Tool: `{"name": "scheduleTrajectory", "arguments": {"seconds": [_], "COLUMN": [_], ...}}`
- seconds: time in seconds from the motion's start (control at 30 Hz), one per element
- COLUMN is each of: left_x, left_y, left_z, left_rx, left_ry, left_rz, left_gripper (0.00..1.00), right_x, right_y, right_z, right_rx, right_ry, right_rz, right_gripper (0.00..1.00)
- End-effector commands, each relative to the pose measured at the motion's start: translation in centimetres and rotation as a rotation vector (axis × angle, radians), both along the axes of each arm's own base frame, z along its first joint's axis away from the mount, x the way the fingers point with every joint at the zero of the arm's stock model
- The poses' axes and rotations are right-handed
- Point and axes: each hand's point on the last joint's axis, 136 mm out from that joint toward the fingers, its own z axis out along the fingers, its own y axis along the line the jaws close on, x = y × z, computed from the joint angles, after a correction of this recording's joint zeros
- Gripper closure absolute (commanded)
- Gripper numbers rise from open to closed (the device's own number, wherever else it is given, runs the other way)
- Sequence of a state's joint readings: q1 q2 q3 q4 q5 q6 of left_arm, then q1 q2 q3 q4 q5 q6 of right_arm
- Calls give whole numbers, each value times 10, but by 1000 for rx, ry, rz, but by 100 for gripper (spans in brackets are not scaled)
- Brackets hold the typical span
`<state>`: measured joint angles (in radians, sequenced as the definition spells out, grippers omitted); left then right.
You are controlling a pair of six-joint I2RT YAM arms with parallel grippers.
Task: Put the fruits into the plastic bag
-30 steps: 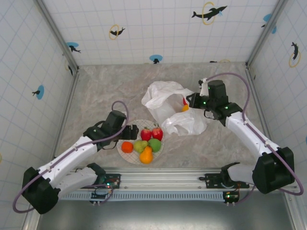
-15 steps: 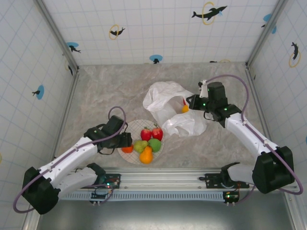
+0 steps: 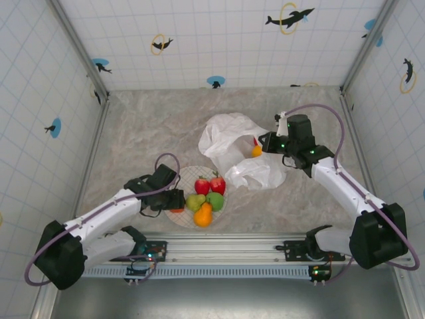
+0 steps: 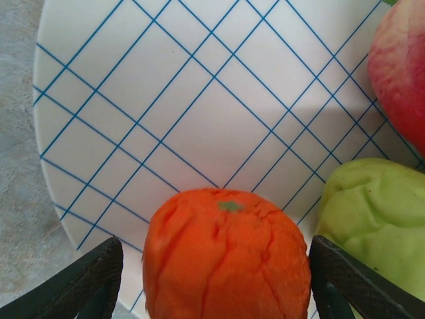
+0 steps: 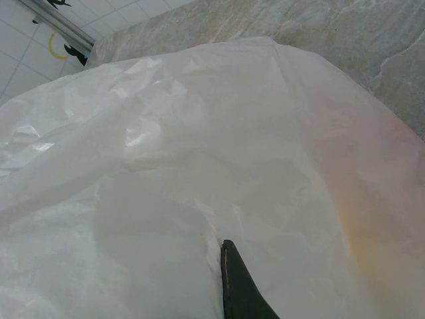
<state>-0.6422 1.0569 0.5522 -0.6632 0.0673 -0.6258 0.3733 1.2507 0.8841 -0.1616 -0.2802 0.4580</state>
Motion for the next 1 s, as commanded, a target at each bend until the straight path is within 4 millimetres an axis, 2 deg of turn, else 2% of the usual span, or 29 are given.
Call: {"name": "scheduleTrajectory", "arguments": {"seconds": [0.0,0.13,0.37,0.47,0.6,0.67,0.77,0.83,0.97], "left_x": [2,3,8,22,48,57,64,63,52], "left_y": [0,-2,5,7,1,-16,-54,-83,-136], "left_z": [-7,-12,-9,9,54,79,121,145,180], "left_rx": [9,8,36,38,-26,-126,-341,-467,-541], "left_ry": [-2,-2,-38,-121,-303,-395,-503,-551,-629], "left_rz": [-17,-21,5,35,56,13,-84,-164,-360], "left_gripper": [26,29,43,47,48,51,54,54,54], "right_x": [-2,-2,-2,-2,0,0,1,1,-1], "right_y": [-3,-2,-3,-2,-1,0,3,5,4], "right_z": [2,2,0,-1,1,3,5,5,5], "right_rx": [-12,-11,-15,-12,-12,-9,-1,0,-5], "right_ry": [-20,-18,-14,-11,-15,-18,-14,-9,-5], "right_rz": [-6,-4,-8,-5,-2,1,12,20,25], "right_gripper": [100,100,100,100,100,100,100,100,100]}}
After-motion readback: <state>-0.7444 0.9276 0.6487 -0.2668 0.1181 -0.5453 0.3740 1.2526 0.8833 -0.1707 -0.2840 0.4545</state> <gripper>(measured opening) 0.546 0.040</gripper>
